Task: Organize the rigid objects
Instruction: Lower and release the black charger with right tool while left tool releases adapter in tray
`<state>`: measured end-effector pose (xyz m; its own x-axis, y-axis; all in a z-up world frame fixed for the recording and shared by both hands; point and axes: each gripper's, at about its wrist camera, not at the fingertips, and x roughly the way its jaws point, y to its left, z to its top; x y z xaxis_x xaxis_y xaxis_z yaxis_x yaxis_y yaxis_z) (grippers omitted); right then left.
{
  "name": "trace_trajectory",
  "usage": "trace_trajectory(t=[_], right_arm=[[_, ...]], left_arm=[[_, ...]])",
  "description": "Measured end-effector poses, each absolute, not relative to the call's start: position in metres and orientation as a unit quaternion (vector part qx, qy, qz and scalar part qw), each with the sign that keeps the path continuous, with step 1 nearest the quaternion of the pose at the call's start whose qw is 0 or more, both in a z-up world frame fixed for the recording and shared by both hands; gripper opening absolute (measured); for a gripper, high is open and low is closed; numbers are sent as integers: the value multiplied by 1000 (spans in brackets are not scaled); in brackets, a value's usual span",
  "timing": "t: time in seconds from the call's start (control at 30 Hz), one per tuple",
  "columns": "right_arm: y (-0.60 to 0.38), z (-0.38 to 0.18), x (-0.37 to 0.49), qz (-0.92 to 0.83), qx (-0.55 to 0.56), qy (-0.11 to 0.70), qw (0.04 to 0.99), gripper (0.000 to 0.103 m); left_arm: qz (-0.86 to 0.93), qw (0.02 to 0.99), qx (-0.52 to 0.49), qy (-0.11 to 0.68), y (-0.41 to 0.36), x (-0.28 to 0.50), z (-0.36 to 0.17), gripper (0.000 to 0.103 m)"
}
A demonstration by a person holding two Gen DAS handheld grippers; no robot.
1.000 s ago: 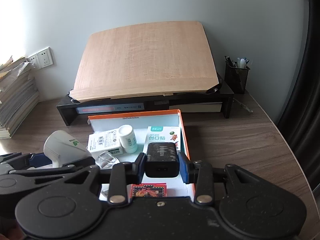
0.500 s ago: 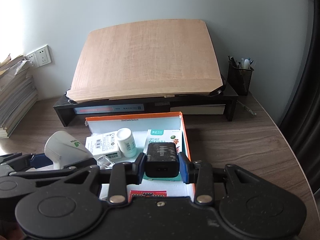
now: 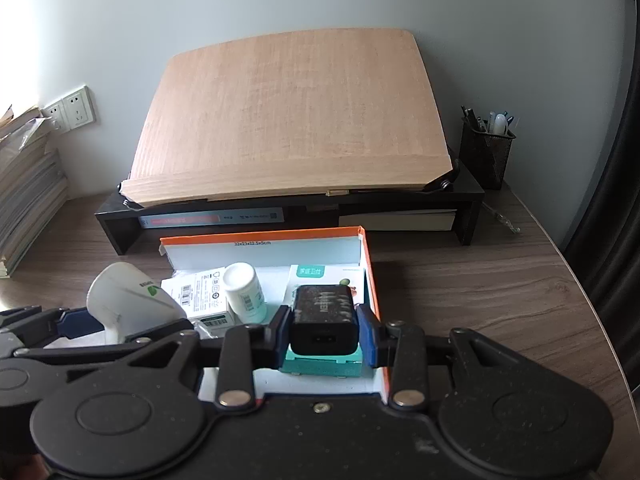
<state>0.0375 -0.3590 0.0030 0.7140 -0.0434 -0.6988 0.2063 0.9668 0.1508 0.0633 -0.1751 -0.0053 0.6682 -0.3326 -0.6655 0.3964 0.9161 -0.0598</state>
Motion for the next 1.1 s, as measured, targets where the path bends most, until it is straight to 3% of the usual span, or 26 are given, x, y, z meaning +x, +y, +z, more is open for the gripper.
trace_trajectory(t=[1.1], right_arm=[[-353, -3, 72, -60, 106, 382, 916, 43]], left_arm=[[-216, 905, 60, 361, -178, 81, -12, 67]])
